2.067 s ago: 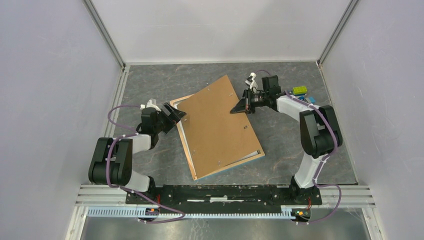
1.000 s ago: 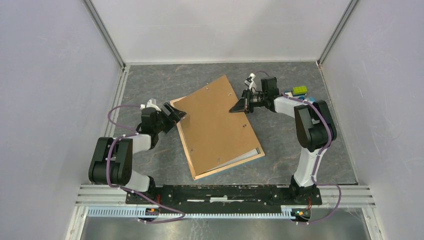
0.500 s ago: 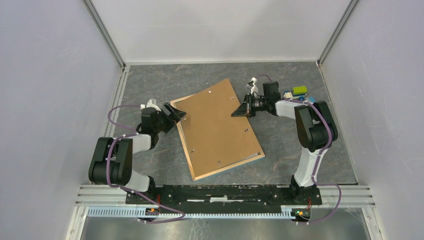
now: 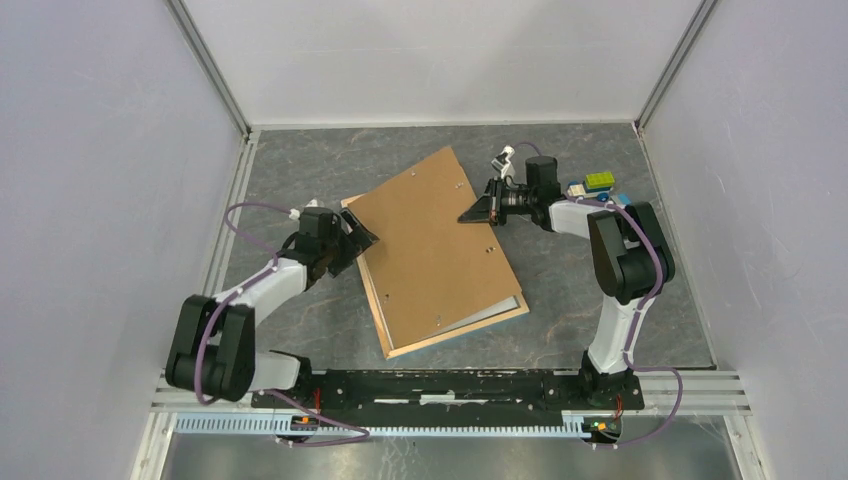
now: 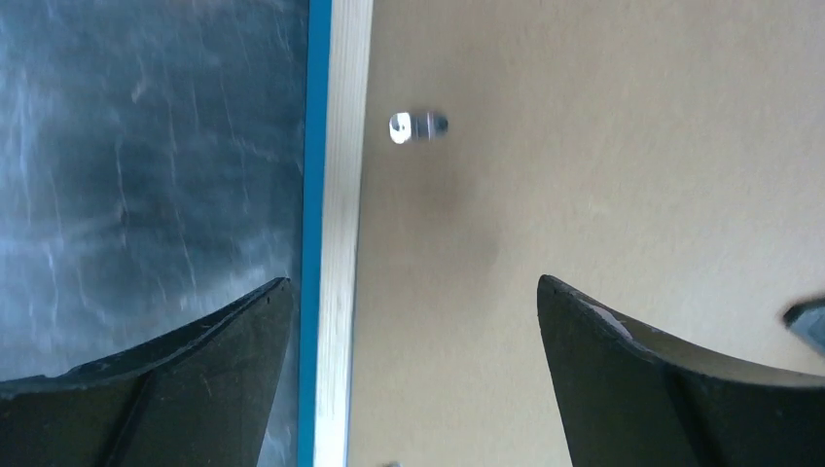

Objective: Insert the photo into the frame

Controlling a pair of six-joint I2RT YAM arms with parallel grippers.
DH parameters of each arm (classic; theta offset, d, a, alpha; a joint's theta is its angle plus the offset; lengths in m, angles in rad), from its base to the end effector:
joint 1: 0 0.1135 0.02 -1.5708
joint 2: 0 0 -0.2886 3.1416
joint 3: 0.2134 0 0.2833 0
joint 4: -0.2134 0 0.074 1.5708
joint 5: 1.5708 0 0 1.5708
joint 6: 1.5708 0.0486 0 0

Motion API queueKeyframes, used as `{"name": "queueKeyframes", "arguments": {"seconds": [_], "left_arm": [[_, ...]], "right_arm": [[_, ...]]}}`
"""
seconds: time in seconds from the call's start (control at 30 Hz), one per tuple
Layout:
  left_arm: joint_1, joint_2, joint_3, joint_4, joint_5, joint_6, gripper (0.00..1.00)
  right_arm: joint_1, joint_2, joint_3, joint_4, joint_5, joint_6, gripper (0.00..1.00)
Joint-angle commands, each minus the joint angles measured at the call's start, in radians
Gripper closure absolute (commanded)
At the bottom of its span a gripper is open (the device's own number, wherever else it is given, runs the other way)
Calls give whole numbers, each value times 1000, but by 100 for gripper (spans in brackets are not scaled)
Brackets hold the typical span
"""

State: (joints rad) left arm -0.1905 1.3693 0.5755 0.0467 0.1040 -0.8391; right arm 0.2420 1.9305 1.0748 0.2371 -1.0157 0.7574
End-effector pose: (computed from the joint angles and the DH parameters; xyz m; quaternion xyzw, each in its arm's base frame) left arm 0.2827 -0.0597 0.1578 -0.2719 0.8741 -0.2383 0.3245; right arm 0.4072 0.1430 0.1562 -0.0176 0.8078 0.5713 0.1444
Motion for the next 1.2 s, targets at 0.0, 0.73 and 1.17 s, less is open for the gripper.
{"name": "queueKeyframes", "arguments": {"seconds": [0.0,0.73,1.17], "left_arm": [[-102,-167,85,-421,-219,-99,0],[59,-316,-54,-122,150,-165,0],[81,-176,-36,44,112,-83,0]], "right_arm": [[-7,-69,99,217,81,-13,100],[-39,96,-91,1162,-61,857,100],[-75,110,139,-66,14,-60,100]]}}
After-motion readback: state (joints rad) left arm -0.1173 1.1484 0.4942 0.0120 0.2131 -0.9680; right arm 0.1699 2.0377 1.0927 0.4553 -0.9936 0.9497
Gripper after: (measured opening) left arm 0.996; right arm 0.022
